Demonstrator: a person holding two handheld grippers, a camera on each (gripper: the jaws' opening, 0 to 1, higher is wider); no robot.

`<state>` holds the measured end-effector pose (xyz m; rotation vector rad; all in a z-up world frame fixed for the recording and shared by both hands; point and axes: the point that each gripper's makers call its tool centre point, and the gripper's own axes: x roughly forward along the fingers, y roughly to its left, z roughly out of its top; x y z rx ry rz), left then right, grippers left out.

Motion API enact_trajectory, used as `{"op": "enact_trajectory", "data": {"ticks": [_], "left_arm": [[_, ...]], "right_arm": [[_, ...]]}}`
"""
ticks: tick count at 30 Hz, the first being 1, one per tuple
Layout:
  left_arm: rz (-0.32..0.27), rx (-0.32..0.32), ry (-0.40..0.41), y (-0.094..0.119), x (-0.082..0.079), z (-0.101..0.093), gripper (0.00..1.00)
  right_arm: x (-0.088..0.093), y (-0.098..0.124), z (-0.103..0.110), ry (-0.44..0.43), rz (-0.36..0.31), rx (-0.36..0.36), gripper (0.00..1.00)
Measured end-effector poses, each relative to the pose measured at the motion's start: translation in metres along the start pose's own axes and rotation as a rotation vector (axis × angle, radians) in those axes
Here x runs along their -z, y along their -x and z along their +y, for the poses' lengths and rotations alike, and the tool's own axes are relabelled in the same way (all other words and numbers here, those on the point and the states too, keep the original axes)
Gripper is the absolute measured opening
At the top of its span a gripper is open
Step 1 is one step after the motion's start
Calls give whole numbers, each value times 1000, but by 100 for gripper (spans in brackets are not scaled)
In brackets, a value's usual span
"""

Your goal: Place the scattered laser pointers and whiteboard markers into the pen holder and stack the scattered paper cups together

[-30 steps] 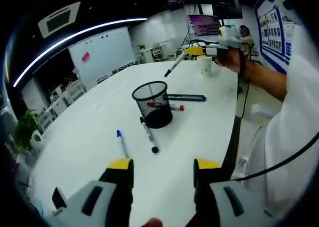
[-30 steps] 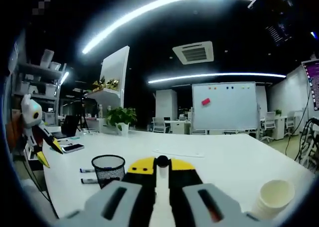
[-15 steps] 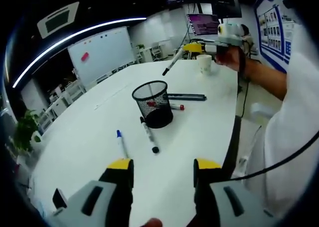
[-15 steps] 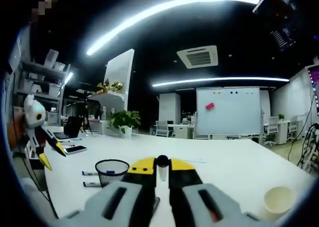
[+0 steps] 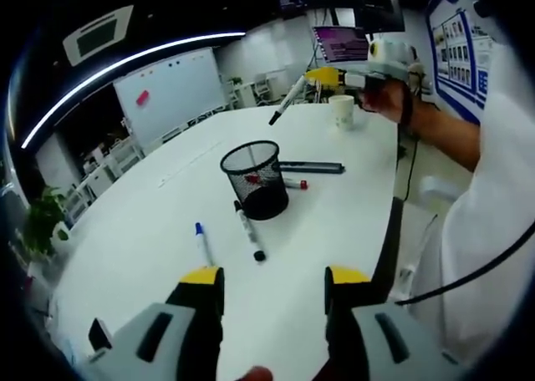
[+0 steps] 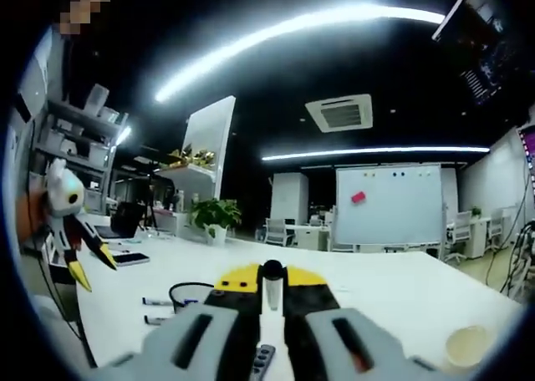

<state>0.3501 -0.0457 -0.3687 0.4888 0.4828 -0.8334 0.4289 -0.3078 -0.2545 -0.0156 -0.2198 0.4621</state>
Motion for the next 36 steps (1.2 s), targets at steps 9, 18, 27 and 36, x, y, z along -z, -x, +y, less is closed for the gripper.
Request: {"op": "enact_trajectory", "data": {"ticks": [9, 18, 27, 36], "left_arm": [[0, 2, -1, -1, 3, 5, 49], [4, 0, 0, -1, 4, 5, 49], [3, 2, -2, 0, 3, 4, 49], [4, 5, 0, -1, 4, 4, 49]], "right_arm": [[-5, 0, 6, 9, -17, -18, 9], [-13, -2, 8, 8, -44, -20, 9], [-20, -2, 12, -6, -61, -35, 9], [-25, -1, 15, -8, -78, -37, 9]]}}
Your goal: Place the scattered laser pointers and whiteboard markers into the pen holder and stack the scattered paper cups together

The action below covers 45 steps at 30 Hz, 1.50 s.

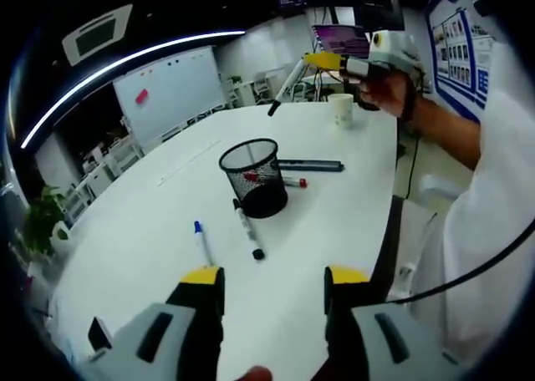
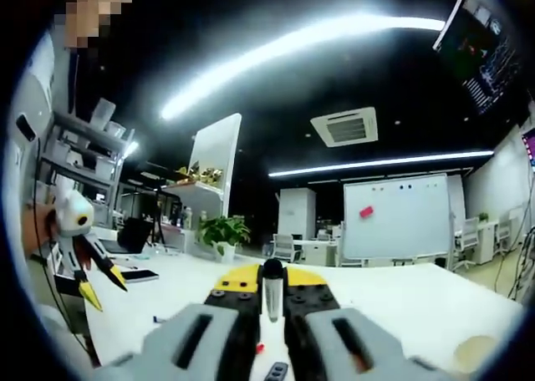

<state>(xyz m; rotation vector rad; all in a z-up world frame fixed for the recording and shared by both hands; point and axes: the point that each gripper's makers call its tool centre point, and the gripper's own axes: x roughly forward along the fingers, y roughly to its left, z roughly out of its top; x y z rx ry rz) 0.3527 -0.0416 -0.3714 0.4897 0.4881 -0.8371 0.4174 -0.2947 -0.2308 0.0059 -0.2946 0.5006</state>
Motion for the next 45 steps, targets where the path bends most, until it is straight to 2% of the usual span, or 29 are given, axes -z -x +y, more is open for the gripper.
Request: {"op": "enact_trajectory", "data": {"ticks": [4, 7, 12, 15, 21, 45], "left_arm": [[8, -1, 0, 0, 2, -1, 49], [15, -8, -7, 2, -3, -13, 49], [14, -10, -5, 2, -3, -14, 49], [12, -8, -3, 1, -4, -14, 49], [14, -9, -6, 2, -3, -16, 49], [22, -4, -8, 1, -1, -17, 49]], "right_arm": [[0, 0, 3, -7, -4, -6, 9], [-3, -1, 7, -26, -17, -22, 9], [-4, -3, 13, -38, -27, -38, 9], [0, -5, 18, -83, -17, -56, 9], [5, -9, 30, -90, -7, -88, 9], [12, -18, 39, -120, 10, -132, 9]]}}
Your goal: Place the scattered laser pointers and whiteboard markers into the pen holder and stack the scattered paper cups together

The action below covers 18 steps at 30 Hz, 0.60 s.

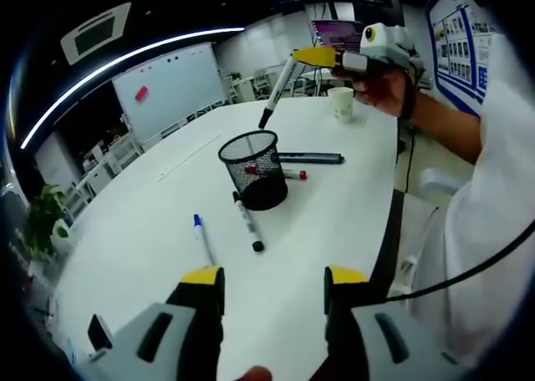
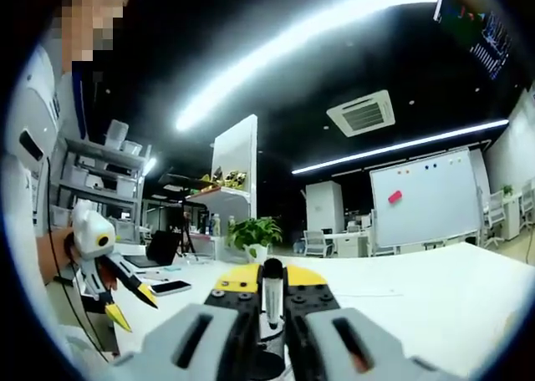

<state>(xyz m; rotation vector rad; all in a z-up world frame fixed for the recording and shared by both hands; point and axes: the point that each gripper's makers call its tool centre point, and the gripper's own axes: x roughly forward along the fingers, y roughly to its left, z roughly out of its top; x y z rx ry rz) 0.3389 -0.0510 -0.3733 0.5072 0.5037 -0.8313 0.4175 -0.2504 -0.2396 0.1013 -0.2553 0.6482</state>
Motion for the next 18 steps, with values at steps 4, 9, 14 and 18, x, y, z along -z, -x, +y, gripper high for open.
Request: {"op": "enact_trajectory", "data": {"ticks": [4, 9, 14, 18], "left_arm": [[0, -1, 4, -1, 1, 2, 49], [3, -1, 4, -1, 2, 3, 49], [2, -4, 7, -1, 3, 3, 49], [2, -3, 7, -1, 3, 3, 49]], "right_arm": [[1, -1, 0, 0, 4, -2, 9], [5, -2, -1, -3, 22, 4, 9], [5, -2, 1, 2, 21, -1, 9], [8, -2, 1, -1, 26, 1, 9]]}}
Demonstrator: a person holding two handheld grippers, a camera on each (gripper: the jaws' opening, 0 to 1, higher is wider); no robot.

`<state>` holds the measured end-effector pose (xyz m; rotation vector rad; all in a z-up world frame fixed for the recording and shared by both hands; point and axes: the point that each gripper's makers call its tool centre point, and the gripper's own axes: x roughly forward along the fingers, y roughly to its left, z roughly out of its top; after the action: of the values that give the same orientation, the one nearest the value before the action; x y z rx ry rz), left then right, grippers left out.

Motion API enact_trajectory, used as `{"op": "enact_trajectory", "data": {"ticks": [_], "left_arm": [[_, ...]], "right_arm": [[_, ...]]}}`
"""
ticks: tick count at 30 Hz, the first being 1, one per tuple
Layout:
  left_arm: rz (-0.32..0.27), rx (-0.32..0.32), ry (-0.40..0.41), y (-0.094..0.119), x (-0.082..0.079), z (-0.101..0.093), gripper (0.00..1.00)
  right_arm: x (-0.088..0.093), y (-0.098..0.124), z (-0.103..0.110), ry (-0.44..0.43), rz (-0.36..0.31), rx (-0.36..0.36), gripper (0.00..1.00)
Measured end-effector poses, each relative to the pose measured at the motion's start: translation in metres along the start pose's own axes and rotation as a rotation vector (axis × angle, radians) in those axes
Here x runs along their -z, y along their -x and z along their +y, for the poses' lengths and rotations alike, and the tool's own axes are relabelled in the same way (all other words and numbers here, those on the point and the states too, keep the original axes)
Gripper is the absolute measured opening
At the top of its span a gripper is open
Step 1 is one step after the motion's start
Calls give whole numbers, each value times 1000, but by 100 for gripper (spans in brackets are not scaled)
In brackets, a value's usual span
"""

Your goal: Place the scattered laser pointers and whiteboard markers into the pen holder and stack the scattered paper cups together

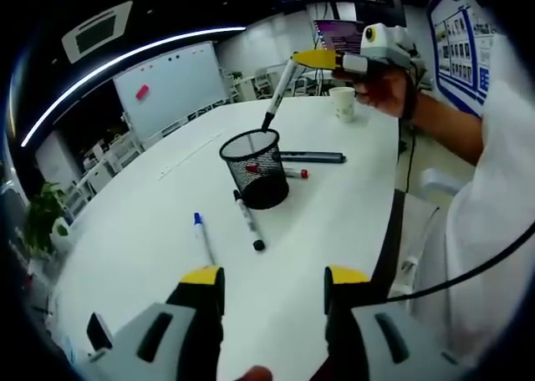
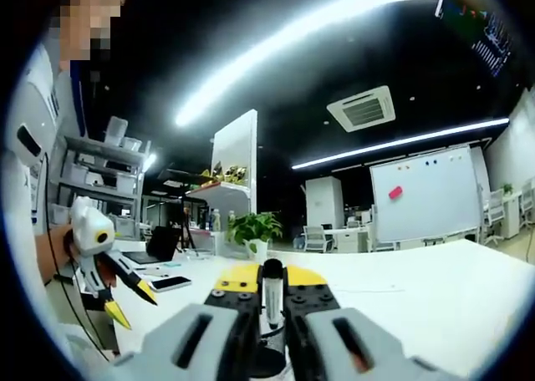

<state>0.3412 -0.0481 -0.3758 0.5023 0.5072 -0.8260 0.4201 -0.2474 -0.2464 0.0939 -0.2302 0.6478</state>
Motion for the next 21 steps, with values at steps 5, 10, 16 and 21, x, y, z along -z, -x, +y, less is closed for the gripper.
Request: {"op": "enact_trajectory", "data": {"ticks": [5, 10, 16, 21], "left_arm": [[-4, 0, 1, 1, -1, 0, 49], [-1, 0, 2, 1, 1, 0, 49], [-1, 2, 4, 1, 2, -1, 49], [1, 2, 6, 1, 4, 0, 49]], "right_arm": [[4, 0, 0, -12, 5, 1, 9], [5, -2, 3, -4, 3, -7, 9], [11, -4, 5, 3, 18, -8, 9], [15, -7, 5, -1, 29, -9, 9]]}}
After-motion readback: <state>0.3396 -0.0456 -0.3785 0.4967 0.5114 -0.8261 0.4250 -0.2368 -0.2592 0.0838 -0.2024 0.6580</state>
